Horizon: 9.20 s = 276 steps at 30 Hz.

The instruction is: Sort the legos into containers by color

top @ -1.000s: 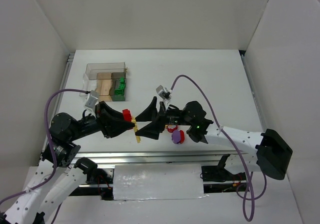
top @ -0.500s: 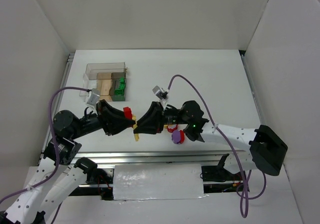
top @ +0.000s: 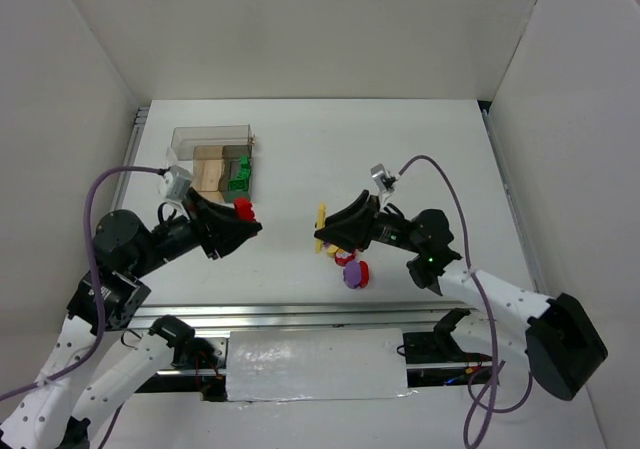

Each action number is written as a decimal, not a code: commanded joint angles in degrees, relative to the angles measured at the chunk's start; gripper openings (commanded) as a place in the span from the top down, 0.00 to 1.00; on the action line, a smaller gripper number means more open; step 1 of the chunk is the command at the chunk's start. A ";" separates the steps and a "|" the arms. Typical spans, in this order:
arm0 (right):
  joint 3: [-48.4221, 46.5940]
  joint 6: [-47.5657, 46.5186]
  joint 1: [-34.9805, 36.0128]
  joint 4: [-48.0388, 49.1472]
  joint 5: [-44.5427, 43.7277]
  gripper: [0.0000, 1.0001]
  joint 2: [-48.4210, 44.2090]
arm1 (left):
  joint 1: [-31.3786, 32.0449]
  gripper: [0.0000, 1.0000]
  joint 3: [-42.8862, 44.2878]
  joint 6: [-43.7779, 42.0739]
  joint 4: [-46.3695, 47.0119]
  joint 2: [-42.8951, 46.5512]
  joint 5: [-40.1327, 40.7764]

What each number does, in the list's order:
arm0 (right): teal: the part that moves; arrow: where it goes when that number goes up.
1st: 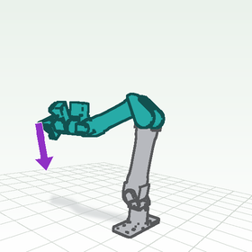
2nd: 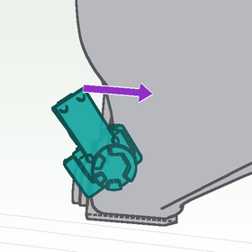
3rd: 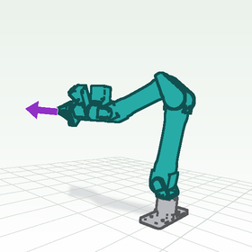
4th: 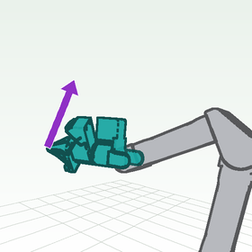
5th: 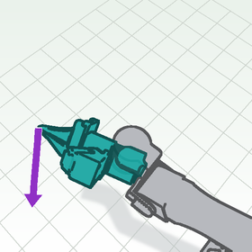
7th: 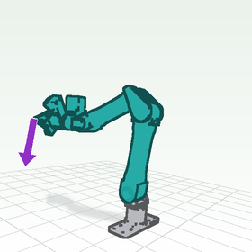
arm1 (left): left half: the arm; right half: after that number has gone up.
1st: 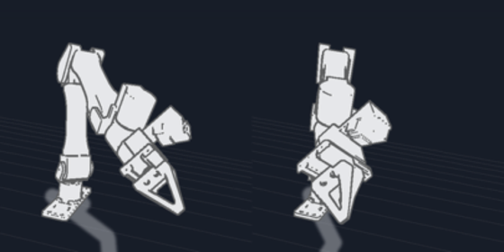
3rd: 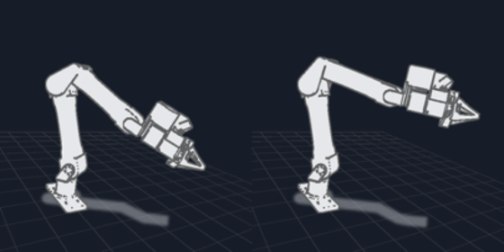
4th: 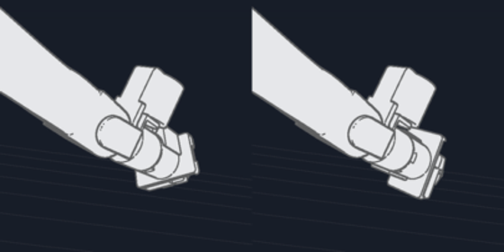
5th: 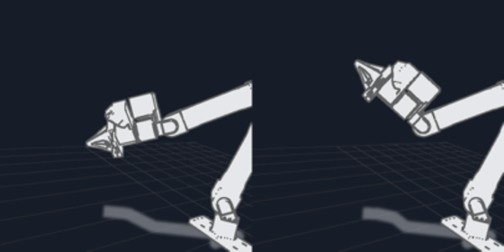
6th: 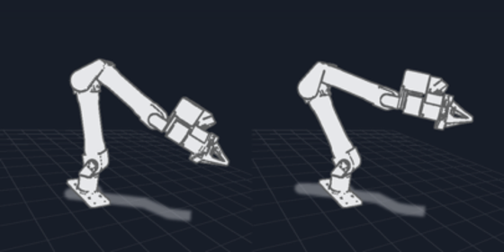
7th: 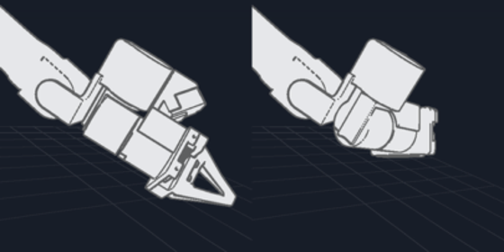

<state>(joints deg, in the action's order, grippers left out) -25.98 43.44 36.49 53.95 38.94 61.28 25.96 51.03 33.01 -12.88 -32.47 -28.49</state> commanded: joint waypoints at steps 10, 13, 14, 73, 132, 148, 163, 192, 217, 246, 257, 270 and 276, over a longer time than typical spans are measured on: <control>-4.43 -10.83 0.07 -30.83 -15.92 1.00 -19.34 | -14.85 1.00 21.12 4.51 -21.41 -43.15 56.19; -4.87 -12.06 0.07 -35.84 -14.78 1.00 -21.36 | -18.91 1.00 26.30 5.57 -19.28 -52.91 58.53; -4.70 -12.41 0.07 -38.20 -14.77 1.00 -22.07 | -19.53 1.00 28.06 5.92 -19.28 -55.40 60.03; -9.27 0.33 3.59 -19.42 12.83 1.00 -8.90 | 10.34 0.05 -7.17 11.37 44.89 -22.81 -18.02; -8.38 -11.89 -1.77 -51.14 -14.94 0.00 -16.89 | -28.94 0.66 43.99 -6.90 -8.92 -76.86 63.22; -10.32 -13.21 -1.77 -55.27 -20.30 0.00 -15.49 | -28.33 0.00 43.02 -3.31 -12.07 -69.25 58.07; -12.26 -5.82 -2.39 -77.06 -47.64 0.00 -22.68 | 13.41 0.01 18.61 -9.89 -5.42 -51.20 37.11; -8.92 -8.81 -2.48 -81.73 -39.20 0.00 -32.18 | 19.75 0.17 26.41 -15.61 -4.96 -75.81 34.83; -8.92 -9.34 -2.48 -82.26 -39.20 0.00 -33.85 | 19.84 0.23 27.90 -15.00 -4.95 -80.99 34.46; -6.63 -9.78 -2.48 -78.13 -34.90 0.00 -31.40 | -6.26 1.00 53.28 -1.29 -13.31 -85.19 58.01; -6.37 -9.78 -2.39 -72.85 -28.22 0.00 -24.11 | -16.46 0.82 71.67 -4.01 -12.43 -98.93 57.41; -7.60 -11.10 -2.48 -72.59 -28.39 0.00 -20.06 | -18.57 0.01 69.21 -4.63 -10.41 -96.91 58.02; -8.04 -10.40 -2.39 -72.67 -28.65 0.00 -19.62 | -18.31 0.01 66.41 -4.01 -12.16 -89.28 59.00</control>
<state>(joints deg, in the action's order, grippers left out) -32.45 33.34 34.24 -20.80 10.37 41.67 7.60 117.91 28.71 -25.58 -129.73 29.06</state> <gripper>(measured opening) 0.994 0.994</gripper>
